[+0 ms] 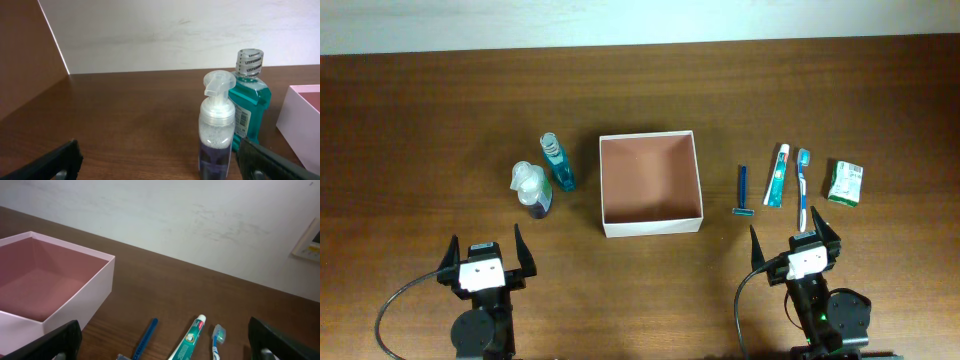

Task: Pack container

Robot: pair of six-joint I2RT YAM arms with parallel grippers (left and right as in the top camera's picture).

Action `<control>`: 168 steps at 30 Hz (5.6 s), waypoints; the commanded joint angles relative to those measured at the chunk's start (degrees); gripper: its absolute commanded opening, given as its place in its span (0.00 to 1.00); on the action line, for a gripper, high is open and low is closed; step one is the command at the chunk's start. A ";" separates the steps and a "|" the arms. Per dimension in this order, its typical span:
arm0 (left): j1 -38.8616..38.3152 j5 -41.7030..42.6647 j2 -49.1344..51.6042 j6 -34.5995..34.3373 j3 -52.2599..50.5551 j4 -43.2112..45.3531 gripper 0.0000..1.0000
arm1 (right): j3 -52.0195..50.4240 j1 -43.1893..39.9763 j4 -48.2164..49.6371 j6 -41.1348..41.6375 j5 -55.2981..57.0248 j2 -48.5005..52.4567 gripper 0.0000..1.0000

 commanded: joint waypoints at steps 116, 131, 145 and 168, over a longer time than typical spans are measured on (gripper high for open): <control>0.07 13.16 87.58 -1.36 78.86 -56.43 0.99 | 71.97 0.55 -61.77 13.38 4.59 63.45 0.98; -1.44 13.25 95.91 -0.33 79.32 -49.53 0.94 | 71.97 0.55 -61.77 13.38 4.59 63.67 0.99; -1.44 13.27 95.91 -0.35 79.32 -50.97 0.50 | 71.97 0.55 -61.77 13.35 4.61 63.67 0.99; -1.55 13.07 95.25 -0.37 80.11 -53.35 0.08 | 71.97 0.55 -61.81 13.35 4.61 63.67 0.98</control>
